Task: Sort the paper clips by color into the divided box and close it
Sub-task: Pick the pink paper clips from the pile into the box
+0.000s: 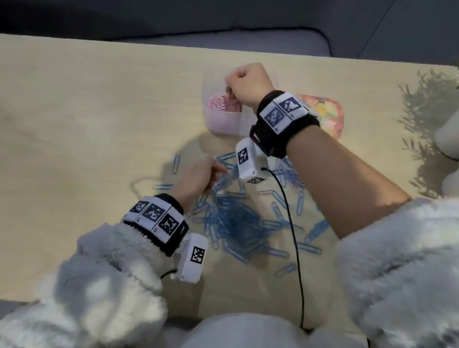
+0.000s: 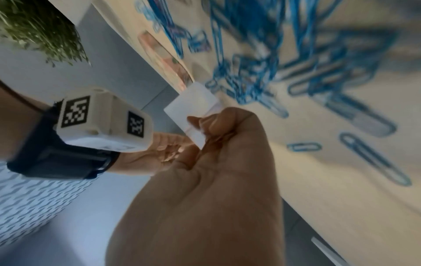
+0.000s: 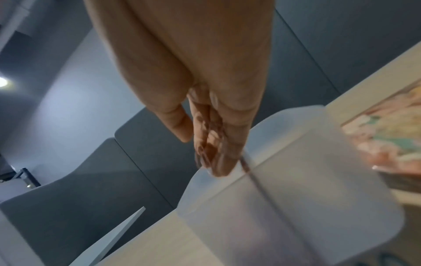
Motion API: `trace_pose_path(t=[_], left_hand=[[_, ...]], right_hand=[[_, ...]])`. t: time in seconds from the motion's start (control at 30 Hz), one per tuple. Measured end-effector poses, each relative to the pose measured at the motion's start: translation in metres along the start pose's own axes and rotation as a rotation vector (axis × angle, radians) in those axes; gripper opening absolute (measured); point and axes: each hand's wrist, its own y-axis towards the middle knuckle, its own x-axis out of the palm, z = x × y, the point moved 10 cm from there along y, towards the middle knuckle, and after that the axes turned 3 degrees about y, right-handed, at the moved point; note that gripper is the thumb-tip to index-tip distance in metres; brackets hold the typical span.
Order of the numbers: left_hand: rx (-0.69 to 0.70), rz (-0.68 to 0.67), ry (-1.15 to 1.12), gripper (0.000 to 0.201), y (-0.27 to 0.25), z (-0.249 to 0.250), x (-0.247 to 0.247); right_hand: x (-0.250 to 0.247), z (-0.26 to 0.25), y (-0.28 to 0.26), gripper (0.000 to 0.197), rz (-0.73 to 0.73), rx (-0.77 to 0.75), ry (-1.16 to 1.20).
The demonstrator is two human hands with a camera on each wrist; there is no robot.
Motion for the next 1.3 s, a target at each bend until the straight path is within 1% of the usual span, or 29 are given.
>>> trace_pose_path(t=[0.03,0.07,0.17,0.2,0.23,0.27,0.3,0.37,0.4,0.47,0.5,0.6,0.63,0.67,0.73,0.77,0.8,0.83,0.9,0.97,1.0,1.07,1.17,1.23,1.3], left_hand=[[0.015,0.034,0.008,0.031,0.002,0.008,-0.009],[0.062,0.068,0.056,0.031,0.005,0.02,-0.018],[0.258,0.175,0.237,0.03,0.009,0.064,-0.039],[0.31,0.201,0.286,0.032,0.013,0.079,-0.041],[0.354,0.221,0.322,0.034,0.015,0.095,-0.041],[0.394,0.235,0.355,0.035,0.02,0.111,-0.039],[0.426,0.249,0.382,0.035,0.028,0.124,-0.037],[0.421,0.246,0.468,0.033,0.047,0.141,-0.032],[0.423,0.245,0.53,0.032,0.054,0.147,-0.028],[0.47,0.257,0.672,0.031,0.063,0.158,-0.019],[0.494,0.261,0.734,0.032,0.066,0.161,-0.015],[0.533,0.203,0.864,0.033,0.071,0.158,0.0],[0.556,0.211,0.896,0.033,0.07,0.156,0.001],[0.611,0.254,0.915,0.034,0.063,0.157,0.0],[0.784,0.411,0.936,0.032,0.038,0.16,-0.002],[0.839,0.477,0.962,0.029,0.023,0.157,0.0],[0.864,0.487,1.017,0.025,0.013,0.149,0.008],[0.884,0.442,1.105,0.022,0.005,0.137,0.022],[0.903,0.227,1.263,0.018,-0.002,0.102,0.059],[0.857,0.014,1.292,0.019,-0.004,0.066,0.086],[0.828,-0.034,1.286,0.022,-0.003,0.053,0.095],[0.791,-0.062,1.257,0.026,-0.001,0.041,0.105],[0.76,-0.089,1.206,0.024,0.002,0.037,0.115],[0.728,-0.085,1.216,0.022,0.005,0.034,0.115],[0.718,-0.058,1.239,0.022,0.003,0.032,0.113]], right_hand=[[0.009,-0.003,0.005,0.038,-0.021,-0.007,-0.049],[0.017,-0.006,0.006,0.037,-0.059,-0.005,-0.09],[0.027,-0.007,0.002,0.038,-0.144,-0.011,-0.158],[0.023,-0.009,-0.002,0.036,-0.135,-0.032,-0.114],[0.014,-0.011,-0.007,0.031,-0.096,-0.061,-0.016],[-0.001,-0.013,-0.015,0.025,-0.023,-0.091,0.097],[-0.019,-0.009,-0.023,0.025,0.059,-0.102,0.197],[-0.051,0.008,-0.042,0.022,0.168,-0.071,0.338],[-0.065,0.023,-0.051,0.026,0.204,-0.035,0.376],[-0.085,0.054,-0.072,0.03,0.226,0.024,0.391],[-0.091,0.07,-0.082,0.032,0.225,0.046,0.338],[-0.099,0.117,-0.106,0.035,0.201,0.088,0.04],[-0.096,0.128,-0.11,0.035,0.178,0.087,-0.061],[-0.09,0.136,-0.113,0.033,0.142,0.084,-0.174],[-0.076,0.149,-0.123,0.015,0.065,0.117,-0.403],[-0.069,0.152,-0.128,0.009,0.049,0.116,-0.478],[-0.064,0.154,-0.132,0.01,0.039,0.106,-0.521],[-0.058,0.155,-0.136,0.012,0.031,0.09,-0.532],[-0.053,0.161,-0.139,0.014,0.021,0.09,-0.518],[-0.052,0.167,-0.139,0.012,0.01,0.107,-0.511],[-0.052,0.17,-0.139,0.01,0.007,0.119,-0.506],[-0.053,0.173,-0.141,0.009,0.002,0.131,-0.517],[-0.056,0.174,-0.144,0.01,0.001,0.152,-0.574],[-0.062,0.158,-0.137,0.014,0.076,0.084,-0.607],[-0.064,0.135,-0.122,0.018,0.125,-0.03,-0.642]])
